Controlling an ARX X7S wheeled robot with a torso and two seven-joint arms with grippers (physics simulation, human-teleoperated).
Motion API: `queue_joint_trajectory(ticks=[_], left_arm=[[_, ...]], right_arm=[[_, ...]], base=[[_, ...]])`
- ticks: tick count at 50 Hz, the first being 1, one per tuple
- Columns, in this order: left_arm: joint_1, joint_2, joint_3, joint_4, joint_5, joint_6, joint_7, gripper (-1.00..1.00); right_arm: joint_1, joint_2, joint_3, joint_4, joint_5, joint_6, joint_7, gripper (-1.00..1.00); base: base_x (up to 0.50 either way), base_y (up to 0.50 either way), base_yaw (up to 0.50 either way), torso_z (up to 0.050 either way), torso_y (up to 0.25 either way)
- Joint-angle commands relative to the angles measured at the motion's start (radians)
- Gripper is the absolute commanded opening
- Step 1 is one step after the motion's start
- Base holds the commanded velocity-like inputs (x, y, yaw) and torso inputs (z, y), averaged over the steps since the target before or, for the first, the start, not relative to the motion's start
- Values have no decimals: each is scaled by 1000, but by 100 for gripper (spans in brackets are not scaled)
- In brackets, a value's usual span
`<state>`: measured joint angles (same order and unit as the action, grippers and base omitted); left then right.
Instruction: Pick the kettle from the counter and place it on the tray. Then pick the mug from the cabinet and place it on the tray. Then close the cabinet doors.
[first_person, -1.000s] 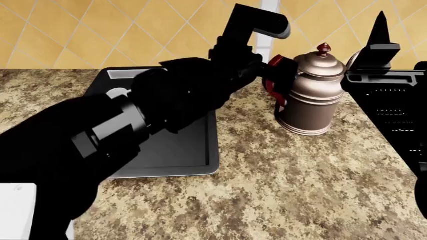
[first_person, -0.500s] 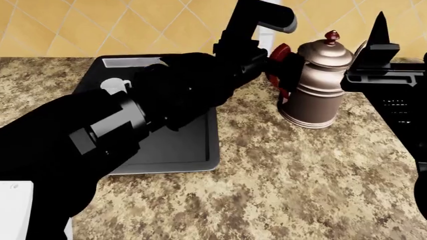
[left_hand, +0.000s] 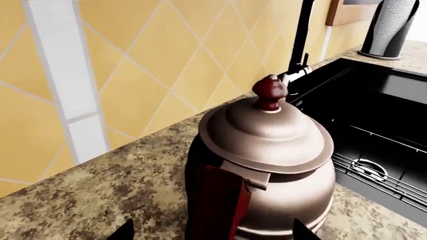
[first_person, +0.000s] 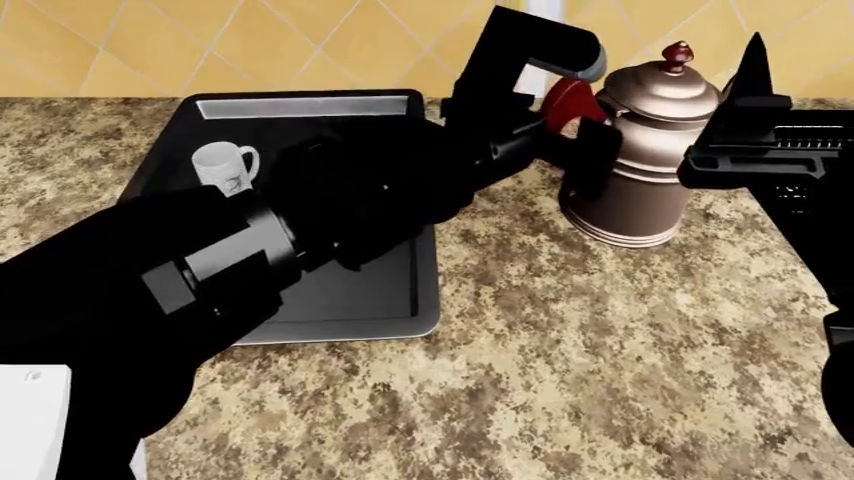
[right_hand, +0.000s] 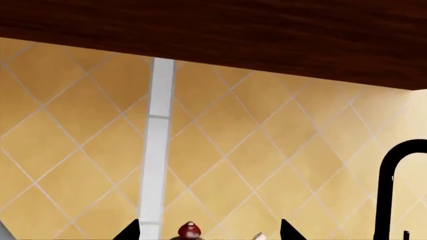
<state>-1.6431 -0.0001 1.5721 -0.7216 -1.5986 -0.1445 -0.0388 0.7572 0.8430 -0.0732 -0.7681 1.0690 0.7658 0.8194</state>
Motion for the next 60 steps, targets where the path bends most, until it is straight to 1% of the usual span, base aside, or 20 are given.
queue_joint_trajectory(ticks=[1, 2, 23, 41, 49, 55, 57, 60], left_arm=[[6, 0, 0, -1, -7, -6, 7, 100], [8, 0, 1, -2, -2, -1, 2, -100], [25, 0, 0, -16, -9, 61, -1, -100], [26, 0, 0, -25, -25, 77, 6, -100], [17, 0, -2, -47, -38, 100, 8, -100], [-18, -1, -16, -84, -58, 125, 14, -100], [-32, -9, -26, -79, -62, 131, 12, -100], [-54, -49, -41, -12, -63, 141, -20, -100]], right_arm=[[-8, -2, -4, 4, -9, -7, -4, 100], [-10, -2, -4, 5, -10, -8, -5, 100], [-18, -3, -13, 5, -25, -15, -7, 100], [-25, -5, -16, 8, -32, -23, -10, 100], [-31, -6, -17, 10, -38, -28, -12, 100], [-31, -8, -20, 9, -39, -29, -10, 100], [-28, -9, -22, 7, -36, -26, -7, 100], [-28, -11, -25, 6, -37, -26, -6, 100]], base=[[0, 0, 0, 0, 0], [0, 0, 0, 0, 0], [0, 0, 0, 0, 0], [0, 0, 0, 0, 244], [0, 0, 0, 0, 0], [0, 0, 0, 0, 0], [0, 0, 0, 0, 0], [0, 0, 0, 0, 0]])
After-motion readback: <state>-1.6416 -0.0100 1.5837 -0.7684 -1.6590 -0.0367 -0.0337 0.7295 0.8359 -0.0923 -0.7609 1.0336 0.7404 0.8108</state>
